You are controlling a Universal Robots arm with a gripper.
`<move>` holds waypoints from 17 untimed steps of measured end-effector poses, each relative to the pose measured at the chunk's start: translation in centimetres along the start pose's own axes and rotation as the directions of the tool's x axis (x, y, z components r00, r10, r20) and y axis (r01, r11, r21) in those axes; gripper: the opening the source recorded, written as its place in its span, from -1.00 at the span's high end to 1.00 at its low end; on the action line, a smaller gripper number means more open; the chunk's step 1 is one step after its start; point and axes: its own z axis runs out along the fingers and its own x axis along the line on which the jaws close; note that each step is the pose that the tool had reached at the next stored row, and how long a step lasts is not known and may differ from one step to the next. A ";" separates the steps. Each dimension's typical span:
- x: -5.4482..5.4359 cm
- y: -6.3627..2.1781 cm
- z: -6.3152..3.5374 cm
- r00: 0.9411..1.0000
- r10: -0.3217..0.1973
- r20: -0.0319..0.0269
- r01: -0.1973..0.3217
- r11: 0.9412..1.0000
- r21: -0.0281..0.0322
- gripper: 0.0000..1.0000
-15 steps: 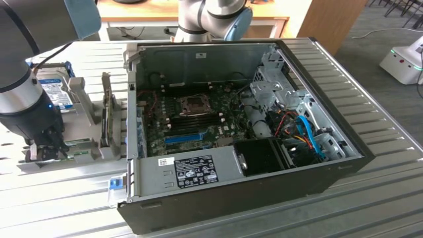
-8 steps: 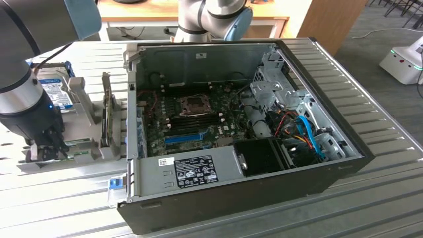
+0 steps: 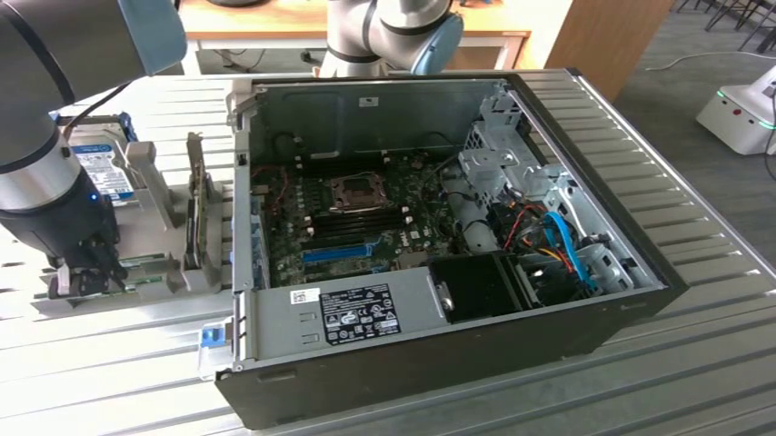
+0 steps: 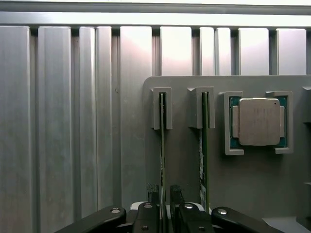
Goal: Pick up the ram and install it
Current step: 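Pick up the ram and move it above insertion slot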
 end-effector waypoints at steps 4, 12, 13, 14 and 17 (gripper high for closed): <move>0.0 -0.18 0.02 1.000 0.000 0.000 0.000 1.000 0.000 0.53; 0.0 -0.20 0.15 1.000 0.000 0.000 0.000 1.000 0.000 0.53; 0.0 -0.20 0.15 1.000 0.000 0.000 0.000 1.000 0.000 0.53; 0.0 -0.20 0.15 1.000 0.000 0.000 0.000 1.000 0.000 0.53; 0.0 -0.22 0.17 1.000 0.000 0.000 0.000 1.000 0.000 0.53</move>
